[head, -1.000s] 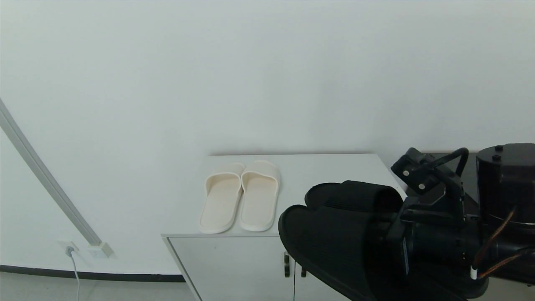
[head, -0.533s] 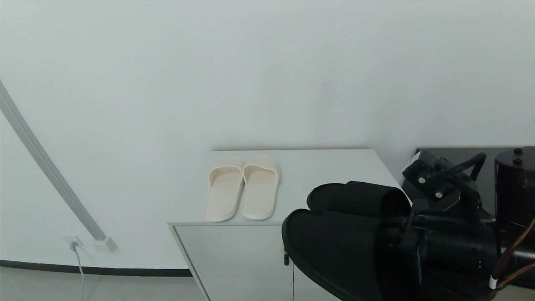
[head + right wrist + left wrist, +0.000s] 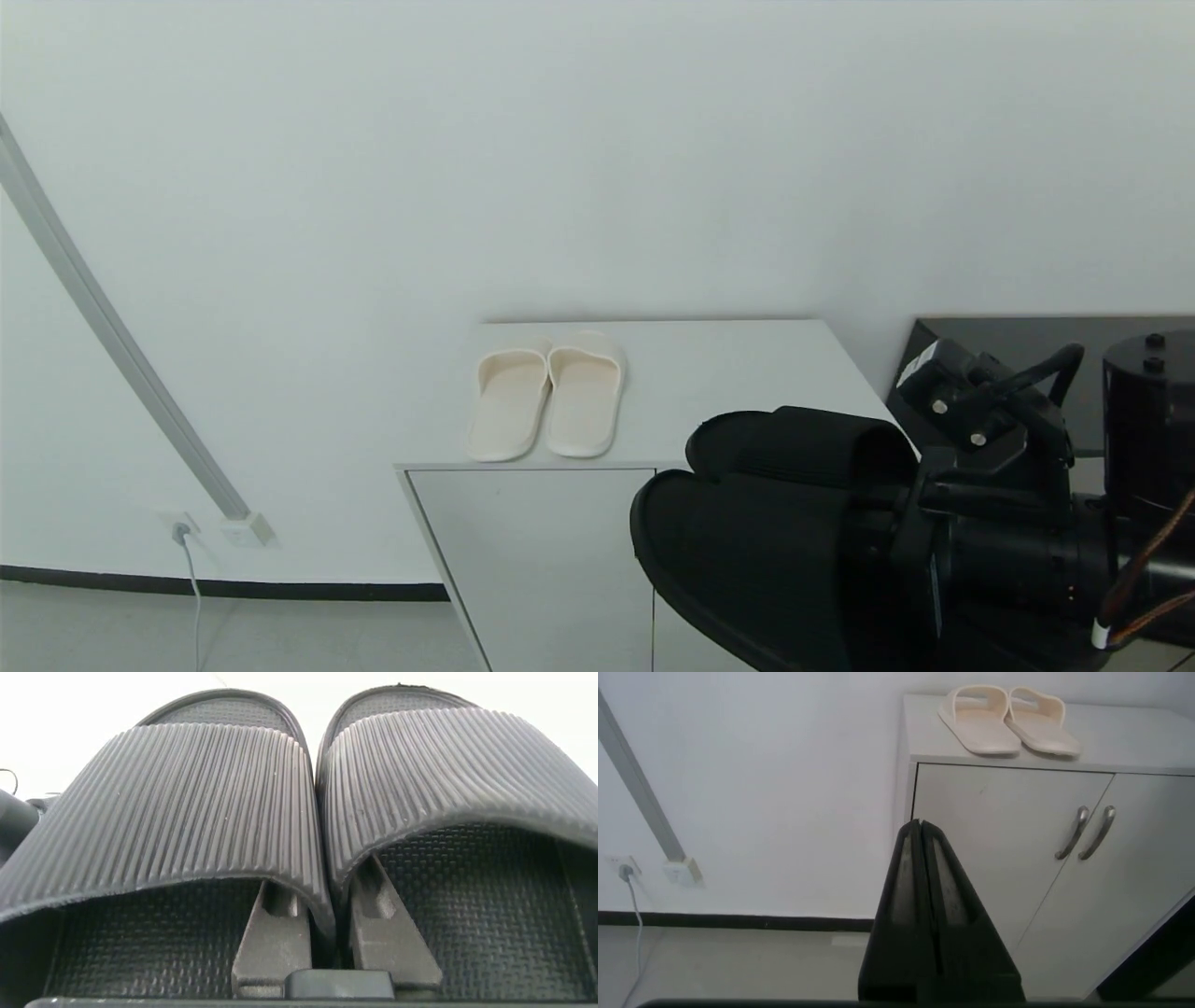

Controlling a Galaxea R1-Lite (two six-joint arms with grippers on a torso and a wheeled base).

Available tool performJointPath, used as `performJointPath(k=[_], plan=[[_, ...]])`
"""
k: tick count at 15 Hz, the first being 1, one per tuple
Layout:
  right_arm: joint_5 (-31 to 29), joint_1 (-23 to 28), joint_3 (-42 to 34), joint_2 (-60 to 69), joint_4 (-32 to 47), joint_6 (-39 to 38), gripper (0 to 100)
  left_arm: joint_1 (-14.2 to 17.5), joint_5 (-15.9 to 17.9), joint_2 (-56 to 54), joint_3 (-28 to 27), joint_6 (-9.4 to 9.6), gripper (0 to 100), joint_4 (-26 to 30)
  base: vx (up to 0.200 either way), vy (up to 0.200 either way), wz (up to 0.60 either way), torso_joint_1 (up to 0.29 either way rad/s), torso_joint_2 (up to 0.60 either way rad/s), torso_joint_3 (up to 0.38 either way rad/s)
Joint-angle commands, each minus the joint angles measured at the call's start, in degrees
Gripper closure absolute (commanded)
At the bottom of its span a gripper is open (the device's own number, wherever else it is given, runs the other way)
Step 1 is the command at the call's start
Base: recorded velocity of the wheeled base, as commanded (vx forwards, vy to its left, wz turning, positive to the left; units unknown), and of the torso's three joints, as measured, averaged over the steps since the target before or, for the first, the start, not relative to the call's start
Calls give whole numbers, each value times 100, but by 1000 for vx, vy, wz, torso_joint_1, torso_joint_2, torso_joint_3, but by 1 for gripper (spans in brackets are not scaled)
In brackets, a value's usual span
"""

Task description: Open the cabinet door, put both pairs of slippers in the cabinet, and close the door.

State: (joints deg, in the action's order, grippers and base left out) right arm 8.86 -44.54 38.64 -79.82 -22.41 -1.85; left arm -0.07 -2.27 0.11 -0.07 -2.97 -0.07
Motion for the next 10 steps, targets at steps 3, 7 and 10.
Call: performJointPath(k=[3,7,10], plan=[[10,-2,-32,-68,-9,1,100,-1,-2,-2,-1,-1,100,-1,0,0,0,0,0,0],[10,-2,-41,-104,-9,1,100,-1,-2,-2,-1,-10,100,-1,0,0,0,-18,41,26],[10,-2,-68,-104,-9,1,100,-1,-2,-2,-1,-10,100,-1,0,0,0,-149,359,202]])
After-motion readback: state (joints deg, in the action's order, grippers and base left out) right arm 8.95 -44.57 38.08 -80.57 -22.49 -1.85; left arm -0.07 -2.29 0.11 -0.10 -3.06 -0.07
